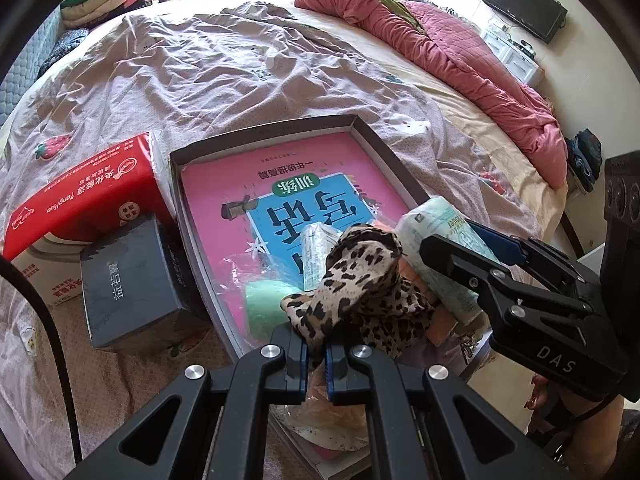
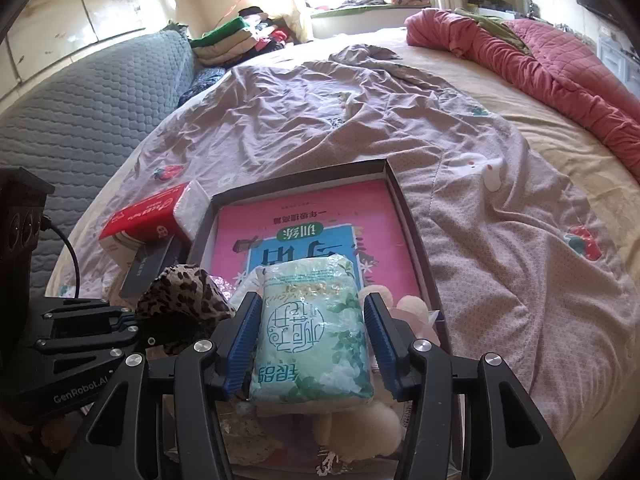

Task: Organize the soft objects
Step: 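Carry the scrunchie with the left gripper while the right gripper carries the green tissue pack over the tray, then open the left gripper to drop the scrunchie while the right gripper releases the green pack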

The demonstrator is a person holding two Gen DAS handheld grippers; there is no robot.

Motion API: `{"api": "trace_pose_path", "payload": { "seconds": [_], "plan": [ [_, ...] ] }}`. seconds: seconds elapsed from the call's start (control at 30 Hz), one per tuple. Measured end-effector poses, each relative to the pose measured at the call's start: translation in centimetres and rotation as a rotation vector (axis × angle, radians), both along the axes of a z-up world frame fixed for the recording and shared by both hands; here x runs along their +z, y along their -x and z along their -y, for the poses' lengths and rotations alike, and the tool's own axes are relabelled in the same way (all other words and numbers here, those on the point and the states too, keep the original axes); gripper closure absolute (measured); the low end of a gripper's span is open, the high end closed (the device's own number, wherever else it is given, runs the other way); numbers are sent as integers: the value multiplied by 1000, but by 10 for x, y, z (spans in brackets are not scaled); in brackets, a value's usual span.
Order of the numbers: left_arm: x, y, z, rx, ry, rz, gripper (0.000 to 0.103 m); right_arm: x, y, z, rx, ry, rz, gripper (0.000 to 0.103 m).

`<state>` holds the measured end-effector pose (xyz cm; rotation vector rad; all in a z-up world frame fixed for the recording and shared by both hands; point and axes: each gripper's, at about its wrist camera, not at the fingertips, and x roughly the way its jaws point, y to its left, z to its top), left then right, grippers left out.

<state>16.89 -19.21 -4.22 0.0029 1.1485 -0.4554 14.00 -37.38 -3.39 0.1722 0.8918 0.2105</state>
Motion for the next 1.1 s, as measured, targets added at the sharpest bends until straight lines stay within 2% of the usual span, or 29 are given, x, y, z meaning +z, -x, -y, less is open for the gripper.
{"api": "trace_pose_path", "payload": {
  "seconds": [0.23,0.37,0.5,0.67,0.8,1.1],
  "plan": [
    [-2,-3,-1,14,-1,-9,97,-2,0,3,-19,20,2,45],
    [-5,-5,-2,31,-5,-22,93,-6,-2,6,-29,25,-6,44],
    [-5,-6,-2,34,-22,-17,85,-4,-2,5,-26,27,0,44],
    [-5,-5,-2,27,-16,-22,81,-3,-2,3,-19,31,3,44],
    [-5,-4,0,18,-7,-24,68,-2,-2,2,-22,35,1,44],
    [1,-2,0,16,-17,-5,60,2,-1,0,-18,48,9,39]
  ]
}}
